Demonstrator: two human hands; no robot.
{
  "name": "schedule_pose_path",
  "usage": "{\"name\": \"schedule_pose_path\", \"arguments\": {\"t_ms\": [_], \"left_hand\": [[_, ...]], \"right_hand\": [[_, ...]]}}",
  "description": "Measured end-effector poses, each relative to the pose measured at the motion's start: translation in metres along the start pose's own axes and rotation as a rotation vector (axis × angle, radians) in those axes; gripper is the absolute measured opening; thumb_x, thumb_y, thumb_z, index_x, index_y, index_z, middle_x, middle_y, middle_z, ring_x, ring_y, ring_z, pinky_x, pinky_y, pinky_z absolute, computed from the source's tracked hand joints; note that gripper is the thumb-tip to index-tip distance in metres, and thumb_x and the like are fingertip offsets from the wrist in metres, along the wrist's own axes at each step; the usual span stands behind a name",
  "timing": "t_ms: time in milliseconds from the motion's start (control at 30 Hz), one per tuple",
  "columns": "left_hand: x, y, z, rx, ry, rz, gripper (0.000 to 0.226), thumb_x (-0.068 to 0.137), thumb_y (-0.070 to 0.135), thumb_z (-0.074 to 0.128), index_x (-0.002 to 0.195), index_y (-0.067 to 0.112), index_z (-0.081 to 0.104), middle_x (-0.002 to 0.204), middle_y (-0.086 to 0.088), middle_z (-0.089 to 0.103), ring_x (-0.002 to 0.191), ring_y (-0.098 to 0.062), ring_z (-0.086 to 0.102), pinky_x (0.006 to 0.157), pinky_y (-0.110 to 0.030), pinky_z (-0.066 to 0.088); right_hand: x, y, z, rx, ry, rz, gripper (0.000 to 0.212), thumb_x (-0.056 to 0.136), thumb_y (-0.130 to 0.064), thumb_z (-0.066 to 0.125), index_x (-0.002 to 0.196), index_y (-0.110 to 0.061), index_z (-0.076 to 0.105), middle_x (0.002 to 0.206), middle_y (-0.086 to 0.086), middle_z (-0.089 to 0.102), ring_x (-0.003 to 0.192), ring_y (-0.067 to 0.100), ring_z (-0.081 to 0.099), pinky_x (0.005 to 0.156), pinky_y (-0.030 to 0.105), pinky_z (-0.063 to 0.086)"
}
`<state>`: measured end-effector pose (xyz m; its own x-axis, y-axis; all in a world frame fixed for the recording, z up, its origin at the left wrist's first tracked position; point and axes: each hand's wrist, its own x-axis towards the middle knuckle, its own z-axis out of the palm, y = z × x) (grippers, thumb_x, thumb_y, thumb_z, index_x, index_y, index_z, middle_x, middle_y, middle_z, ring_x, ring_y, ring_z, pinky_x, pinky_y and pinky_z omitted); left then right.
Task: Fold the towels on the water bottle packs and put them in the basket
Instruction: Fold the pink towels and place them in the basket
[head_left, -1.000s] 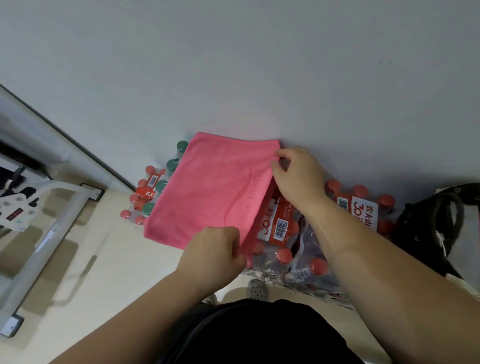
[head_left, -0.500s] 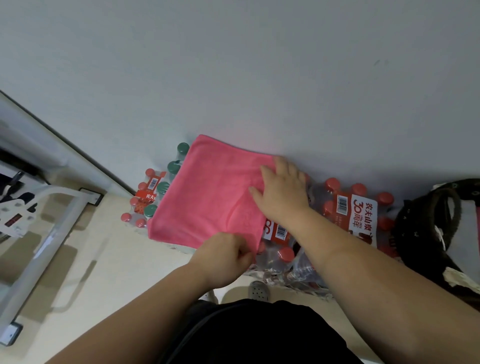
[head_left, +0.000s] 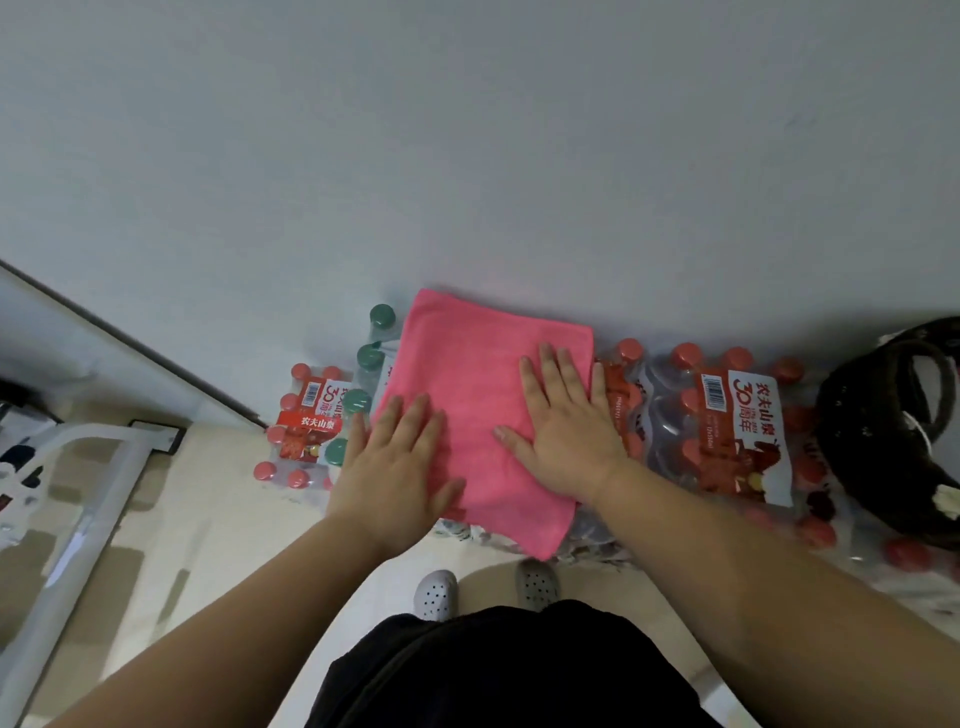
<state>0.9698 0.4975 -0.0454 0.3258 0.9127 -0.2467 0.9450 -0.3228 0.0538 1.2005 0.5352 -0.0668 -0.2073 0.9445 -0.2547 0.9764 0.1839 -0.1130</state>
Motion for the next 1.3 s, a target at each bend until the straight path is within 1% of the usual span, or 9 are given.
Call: {"name": "schedule_pose_path", "arguments": {"t_ms": [67,167,367,500,567,767,933,1133,1300], "left_hand": [[-0.011,-0.001,0.0,0.006,0.063,0.059,0.074,0.089,0.07,0.035,0.144,0.021,0.045,0.152,-0.005,0.041,0.14,-0.035,0.034,0.114,-0.055,0.025],[-0.023,-0.008,0.002,-0.011,0.194,0.201,0.057,0.088,0.067,0.041,0.118,0.023,0.061,0.116,0.001,0.059,0.106,-0.028,0.05,0.091,-0.046,0.041],[-0.015,-0.031,-0.002,-0.129,0.288,0.379,0.034,0.086,0.048,0.047,0.091,0.019,0.065,0.085,0.001,0.063,0.077,-0.026,0.057,0.068,-0.037,0.05],[0.011,-0.043,-0.017,-0.2,0.317,0.293,0.037,0.083,0.042,0.048,0.104,0.015,0.063,0.094,-0.004,0.061,0.081,-0.029,0.056,0.07,-0.042,0.052],[0.03,-0.048,-0.026,-0.217,0.32,0.201,0.046,0.082,0.043,0.049,0.117,0.015,0.059,0.108,-0.009,0.059,0.092,-0.033,0.056,0.078,-0.045,0.051],[0.086,-0.051,-0.046,-0.323,0.175,-0.028,0.052,0.092,0.033,0.053,0.142,0.022,0.043,0.129,-0.013,0.049,0.114,-0.039,0.048,0.094,-0.049,0.046],[0.109,-0.054,-0.046,-0.348,0.024,0.016,0.033,0.089,0.03,0.056,0.12,0.022,0.064,0.108,-0.009,0.056,0.104,-0.033,0.053,0.089,-0.046,0.05],[0.116,-0.053,-0.047,-0.315,-0.002,0.119,0.029,0.091,0.029,0.055,0.118,0.025,0.065,0.113,-0.007,0.055,0.104,-0.03,0.052,0.092,-0.044,0.047],[0.111,-0.049,-0.059,-0.272,-0.006,0.156,0.005,0.08,0.023,0.062,0.083,0.019,0.062,0.089,-0.001,0.058,0.087,-0.026,0.056,0.069,-0.033,0.043]], "right_hand": [[-0.008,-0.001,-0.001,-0.002,-0.017,-0.003,0.094,0.082,-0.08,-0.004,0.156,-0.022,-0.014,0.164,0.005,-0.021,0.15,0.022,-0.023,0.119,0.055,-0.015],[-0.026,-0.001,0.001,-0.033,-0.02,-0.021,0.095,0.079,-0.08,-0.015,0.156,-0.025,-0.015,0.164,0.0,-0.023,0.15,0.019,-0.023,0.12,0.054,-0.012],[-0.066,-0.008,0.013,0.042,0.024,-0.02,0.081,0.094,-0.07,0.013,0.159,-0.023,0.002,0.166,-0.007,-0.006,0.153,0.014,-0.01,0.123,0.05,-0.001],[-0.071,-0.009,0.008,0.192,0.129,0.044,0.071,0.095,-0.064,0.024,0.153,-0.024,0.035,0.159,-0.007,0.033,0.148,0.015,0.025,0.123,0.044,0.015],[-0.06,-0.007,-0.001,0.269,0.209,0.113,0.064,0.096,-0.058,0.028,0.142,-0.019,0.051,0.141,0.002,0.055,0.131,0.023,0.048,0.114,0.044,0.032],[-0.004,0.01,-0.025,0.351,0.277,0.38,0.038,0.1,-0.026,0.046,0.136,-0.018,0.056,0.127,0.01,0.053,0.115,0.032,0.055,0.099,0.046,0.048],[0.017,0.02,-0.032,0.266,0.251,0.386,0.027,0.091,-0.021,0.059,0.116,-0.015,0.068,0.114,0.01,0.058,0.105,0.034,0.058,0.087,0.044,0.052],[0.021,0.033,-0.039,0.099,0.138,0.278,0.028,0.092,-0.031,0.06,0.117,-0.018,0.062,0.118,0.005,0.057,0.114,0.031,0.046,0.088,0.044,0.048],[0.019,0.031,-0.038,0.053,0.1,0.262,0.03,0.095,-0.026,0.055,0.122,-0.014,0.058,0.124,0.007,0.055,0.117,0.032,0.046,0.09,0.045,0.044]]}}
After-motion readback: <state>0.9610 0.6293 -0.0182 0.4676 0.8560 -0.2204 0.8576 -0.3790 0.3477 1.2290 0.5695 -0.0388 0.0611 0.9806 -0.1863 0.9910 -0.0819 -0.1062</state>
